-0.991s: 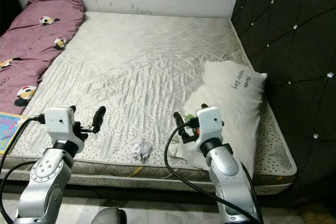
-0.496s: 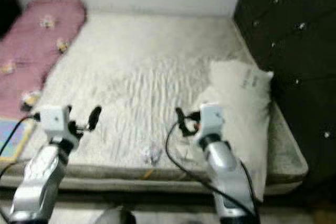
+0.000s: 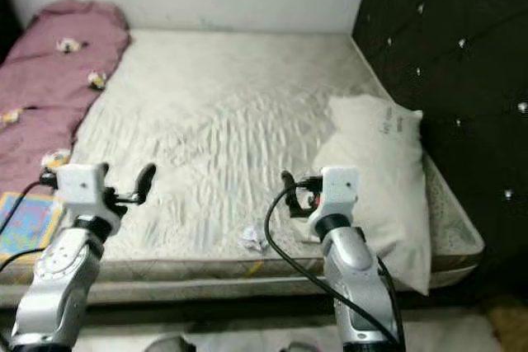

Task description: Clean up the room

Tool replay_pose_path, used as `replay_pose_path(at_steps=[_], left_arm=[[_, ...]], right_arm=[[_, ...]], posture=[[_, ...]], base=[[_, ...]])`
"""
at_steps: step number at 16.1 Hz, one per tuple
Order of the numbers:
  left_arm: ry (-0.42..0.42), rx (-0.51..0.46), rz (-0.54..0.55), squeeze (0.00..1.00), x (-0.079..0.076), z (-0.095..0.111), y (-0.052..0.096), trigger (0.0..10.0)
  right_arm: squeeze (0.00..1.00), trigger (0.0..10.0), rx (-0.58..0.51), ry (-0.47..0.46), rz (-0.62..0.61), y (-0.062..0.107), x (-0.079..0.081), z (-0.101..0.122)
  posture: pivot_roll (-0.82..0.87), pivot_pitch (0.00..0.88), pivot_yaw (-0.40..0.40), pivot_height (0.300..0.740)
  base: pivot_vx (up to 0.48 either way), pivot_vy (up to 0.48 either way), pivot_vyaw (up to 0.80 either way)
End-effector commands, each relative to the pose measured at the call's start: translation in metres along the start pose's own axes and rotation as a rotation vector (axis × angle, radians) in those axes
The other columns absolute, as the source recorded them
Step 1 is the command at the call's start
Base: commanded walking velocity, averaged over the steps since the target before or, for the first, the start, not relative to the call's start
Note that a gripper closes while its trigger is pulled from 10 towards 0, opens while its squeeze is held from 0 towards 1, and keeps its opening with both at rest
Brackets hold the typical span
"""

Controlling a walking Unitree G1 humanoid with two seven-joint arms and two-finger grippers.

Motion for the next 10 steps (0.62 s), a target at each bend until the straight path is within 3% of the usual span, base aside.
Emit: replay_pose_path(at_steps=[1,4,7,10], left_arm=[[0.013,-0.009,-0.039,0.00,-0.0129,0.0023,-0.0035,10.0],[0.092,-0.010,-0.049,0.00,-0.0149,0.0028,-0.0011,10.0],[0.062,0.000,-0.037,0.00,-0.0133,0.0005,-0.0005,10.0],[0.064,0.004,-0.043,0.00,-0.0139,-0.0001,-0.0012,10.0]], right_arm=[[0.00,10.0,0.012,0.005,-0.035,0.0026,-0.0118,-0.0008],[0.00,10.0,0.015,0.027,-0.026,0.0039,-0.0113,-0.0020],[0.00,10.0,0.023,0.029,-0.025,0.0040,-0.0105,-0.0027],[0.00,10.0,0.025,0.028,-0.026,0.0039,-0.0110,-0.0034]], posture=[[0.00,0.000,-0.017,0.740],[0.00,0.000,-0.019,0.740],[-0.01,0.000,-0.017,0.740],[0.00,0.000,-0.019,0.740]], base=[[0.000,0.000,-0.80],[0.000,0.000,0.00],[0.000,0.000,0.00],[0.000,0.000,-0.80]])
Point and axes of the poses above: a point about 5 cm out from each wrist's last joint towards the gripper, its own y axis pointing back from the gripper into the wrist, its own z axis along the axis of the wrist's last joint, x = y × z, the point moved 4 cm from there along -y, pointing out of the wrist towards the gripper, and after that the axes turned 4 degrees about y, right-handed, at the moved point
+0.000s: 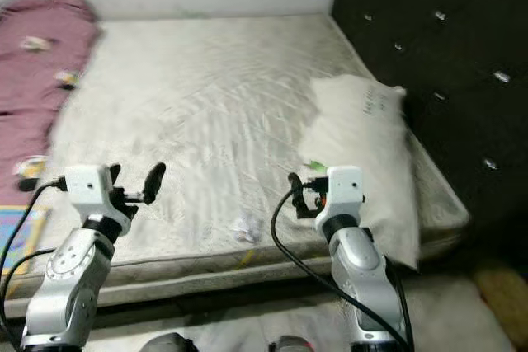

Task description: Clean up the room

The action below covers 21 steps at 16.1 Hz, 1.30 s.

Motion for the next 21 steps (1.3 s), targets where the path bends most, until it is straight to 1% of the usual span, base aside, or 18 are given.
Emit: replay_pose_path(at_steps=[1,7,11,13,14,16,17,19,21], left_arm=[[-0.003,0.002,-0.011,0.00,-0.003,0.001,-0.001,10.0],[-0.003,0.011,-0.017,0.00,-0.004,-0.002,0.000,10.0],[-0.006,0.001,-0.016,0.00,-0.003,0.002,-0.002,10.0],[-0.012,-0.005,0.009,0.00,-0.001,0.002,-0.001,10.0],[-0.035,-0.005,0.042,0.00,0.003,0.002,0.000,10.0],[-0.037,0.000,0.055,0.00,0.006,0.000,0.003,10.0],[-0.037,0.001,0.056,0.00,0.006,0.000,0.003,10.0],[-0.021,0.000,0.059,0.00,0.006,0.001,0.003,10.0],[-0.016,0.003,0.057,0.00,0.007,0.001,0.002,10.0]], right_arm=[[0.00,10.0,0.000,0.004,-0.008,0.001,-0.003,0.001],[0.00,10.0,0.006,0.014,-0.001,0.000,-0.003,-0.001],[0.00,10.0,-0.014,0.015,0.014,-0.001,-0.001,0.003],[0.00,10.0,-0.014,0.014,0.013,-0.001,-0.001,0.003],[0.00,10.0,-0.021,0.036,0.026,-0.001,0.001,0.005],[0.00,10.0,-0.027,0.044,0.032,-0.001,0.003,0.006],[0.00,10.0,-0.031,0.049,0.035,-0.002,0.003,0.007],[0.00,10.0,-0.030,0.034,0.033,-0.003,0.003,0.007],[0.00,10.0,-0.028,0.025,0.028,-0.004,0.001,0.007]], posture=[[0.00,0.000,-0.021,0.740],[0.00,0.000,-0.025,0.740],[0.00,0.000,-0.020,0.740],[0.00,0.000,-0.017,0.740],[0.00,0.000,-0.017,0.740],[0.00,0.000,-0.017,0.740],[0.01,0.000,-0.017,0.740],[0.00,0.000,-0.017,0.740],[0.00,0.000,-0.015,0.740]], base=[[0.000,0.000,-0.80],[0.000,0.000,-0.77],[0.000,0.000,0.00],[0.000,0.000,0.00],[0.000,0.000,0.00],[0.000,0.000,0.00],[0.000,0.000,0.61],[0.000,0.000,0.24],[0.000,0.401,0.00]])
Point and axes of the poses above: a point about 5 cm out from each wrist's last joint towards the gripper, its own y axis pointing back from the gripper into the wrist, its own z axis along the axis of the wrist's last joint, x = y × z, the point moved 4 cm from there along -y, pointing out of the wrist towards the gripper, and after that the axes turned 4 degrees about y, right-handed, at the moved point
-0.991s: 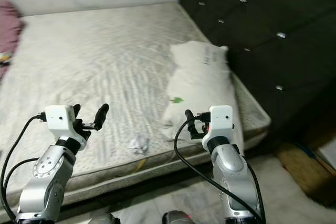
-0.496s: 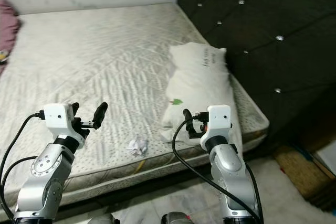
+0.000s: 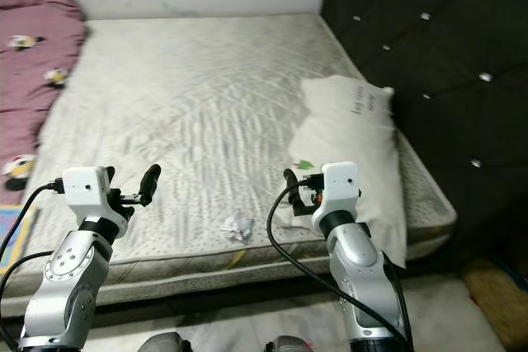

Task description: Clean up the room

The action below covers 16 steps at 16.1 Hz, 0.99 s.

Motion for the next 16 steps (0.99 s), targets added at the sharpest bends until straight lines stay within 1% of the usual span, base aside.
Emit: replay_pose_path(at_steps=[1,5,6,8,10,12,14,16], left_arm=[[-0.002,-0.009,-0.003,0.00,-0.0008,0.0042,-0.0001,10.0],[0.005,-0.002,-0.006,0.00,-0.0015,0.0032,-0.0012,10.0],[-0.001,-0.018,-0.013,0.00,-0.0018,0.0055,-0.0015,10.0],[0.013,-0.020,-0.008,0.00,-0.0013,0.0061,-0.0023,10.0],[-0.012,-0.034,-0.014,0.00,-0.0023,0.0086,-0.0022,10.0],[-0.005,-0.029,-0.022,0.00,-0.0028,0.0079,-0.0020,10.0],[-0.003,-0.028,-0.024,0.00,-0.0034,0.0077,-0.0021,10.0],[-0.004,-0.026,-0.029,0.00,-0.0043,0.0071,-0.0020,10.0]], right_arm=[[0.00,10.0,0.002,-0.005,-0.007,-0.0012,-0.0023,0.0002],[0.00,10.0,0.001,-0.011,-0.016,-0.0006,-0.0030,-0.0001],[0.00,10.0,-0.003,-0.012,-0.019,-0.0002,-0.0032,0.0008],[0.00,10.0,-0.006,-0.016,-0.024,0.0002,-0.0044,0.0014],[0.00,10.0,-0.006,-0.017,-0.026,0.0004,-0.0049,0.0016],[0.00,10.0,0.002,-0.026,-0.028,0.0005,-0.0047,0.0002],[0.00,10.0,0.003,-0.026,-0.027,0.0005,-0.0053,0.0003],[0.00,10.0,0.004,-0.023,-0.028,0.0006,-0.0056,0.0000]], posture=[[0.00,0.000,-0.014,0.740],[0.00,0.000,-0.011,0.740],[0.00,0.000,-0.010,0.740],[0.00,0.000,-0.012,0.740],[0.00,0.000,-0.012,0.740],[0.00,0.000,-0.014,0.740],[0.00,0.000,-0.016,0.740],[0.00,0.000,-0.018,0.740]], base=[[0.000,0.480,0.00],[0.000,0.480,0.00],[0.000,0.480,0.00],[0.000,0.469,0.00],[0.000,0.000,0.00],[0.000,0.000,0.00],[0.000,0.000,-0.64],[0.000,0.000,0.00]])
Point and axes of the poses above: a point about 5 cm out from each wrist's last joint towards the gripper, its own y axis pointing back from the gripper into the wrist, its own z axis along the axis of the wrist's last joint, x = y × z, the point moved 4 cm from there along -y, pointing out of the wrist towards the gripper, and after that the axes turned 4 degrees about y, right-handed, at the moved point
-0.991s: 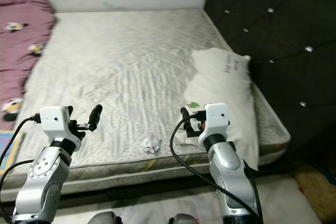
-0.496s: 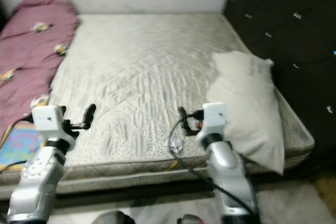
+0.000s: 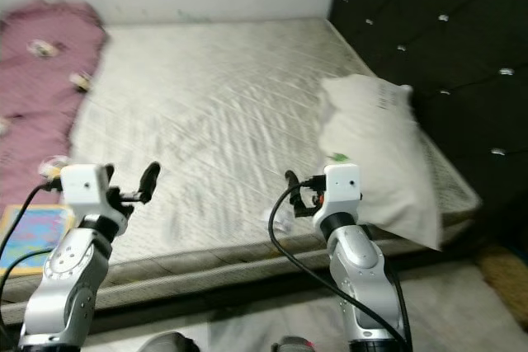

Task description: Clean up the room

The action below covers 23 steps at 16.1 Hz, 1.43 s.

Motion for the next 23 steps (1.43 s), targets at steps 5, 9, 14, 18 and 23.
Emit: replay_pose_path(at_steps=[5,9,14,18,23], left_arm=[[0.003,-0.018,-0.026,0.00,-0.002,0.003,0.002,10.0],[0.004,-0.021,-0.041,0.00,-0.004,0.004,0.002,10.0],[0.000,-0.021,-0.041,0.00,-0.004,0.004,0.002,10.0],[-0.006,-0.022,-0.041,0.00,-0.003,0.003,0.003,10.0],[-0.012,-0.029,-0.040,0.00,-0.003,0.006,0.000,10.0]], right_arm=[[0.00,10.0,-0.001,0.013,-0.004,-0.001,-0.001,0.002],[0.00,10.0,0.008,0.010,-0.006,-0.001,-0.002,0.000],[0.00,10.0,0.005,0.012,-0.008,-0.001,-0.002,0.001],[0.00,10.0,0.003,0.007,-0.013,-0.001,-0.002,0.002],[0.00,10.0,-0.035,-0.014,-0.028,-0.006,-0.003,0.014]], posture=[[0.00,0.000,-0.022,0.740],[0.00,0.000,-0.022,0.740],[0.00,0.000,-0.023,0.740],[0.00,0.000,-0.021,0.740],[0.00,0.000,-0.021,0.740]], base=[[0.000,0.000,0.00],[0.000,0.000,-0.20],[0.000,0.000,-0.26],[0.077,0.000,0.00],[0.346,0.000,0.00]])
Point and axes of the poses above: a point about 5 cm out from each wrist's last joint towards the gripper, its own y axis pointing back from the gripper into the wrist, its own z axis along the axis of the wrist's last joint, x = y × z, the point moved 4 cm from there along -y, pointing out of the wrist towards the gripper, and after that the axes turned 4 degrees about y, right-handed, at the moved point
